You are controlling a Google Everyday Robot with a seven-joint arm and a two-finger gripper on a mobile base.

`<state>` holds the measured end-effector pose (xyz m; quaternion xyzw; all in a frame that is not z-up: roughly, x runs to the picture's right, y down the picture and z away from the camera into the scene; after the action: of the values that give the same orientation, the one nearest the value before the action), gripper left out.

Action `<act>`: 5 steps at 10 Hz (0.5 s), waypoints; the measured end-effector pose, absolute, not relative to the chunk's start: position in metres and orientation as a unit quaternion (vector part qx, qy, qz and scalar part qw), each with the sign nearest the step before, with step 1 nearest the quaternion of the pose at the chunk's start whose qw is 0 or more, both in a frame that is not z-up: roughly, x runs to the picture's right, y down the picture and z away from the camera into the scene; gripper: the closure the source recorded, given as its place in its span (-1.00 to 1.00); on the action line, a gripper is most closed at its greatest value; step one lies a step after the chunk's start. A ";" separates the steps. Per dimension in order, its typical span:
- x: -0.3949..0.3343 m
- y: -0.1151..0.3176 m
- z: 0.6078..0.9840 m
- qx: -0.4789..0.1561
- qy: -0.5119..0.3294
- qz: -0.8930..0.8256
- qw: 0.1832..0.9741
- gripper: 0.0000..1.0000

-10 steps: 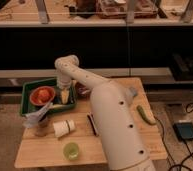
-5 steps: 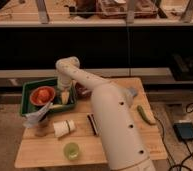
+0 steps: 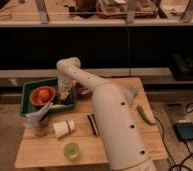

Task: Place grapes in purple bowl

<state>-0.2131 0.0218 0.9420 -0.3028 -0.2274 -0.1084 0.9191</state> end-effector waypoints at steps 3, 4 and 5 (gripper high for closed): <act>-0.211 -0.005 0.913 -0.275 -0.239 -0.112 0.924 1.00; -0.206 -0.015 0.904 -0.264 -0.247 -0.108 0.926 1.00; -0.197 -0.024 0.895 -0.252 -0.255 -0.103 0.928 1.00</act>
<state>-0.1972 -0.0241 0.8953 -0.2525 -0.2550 -0.1029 0.9277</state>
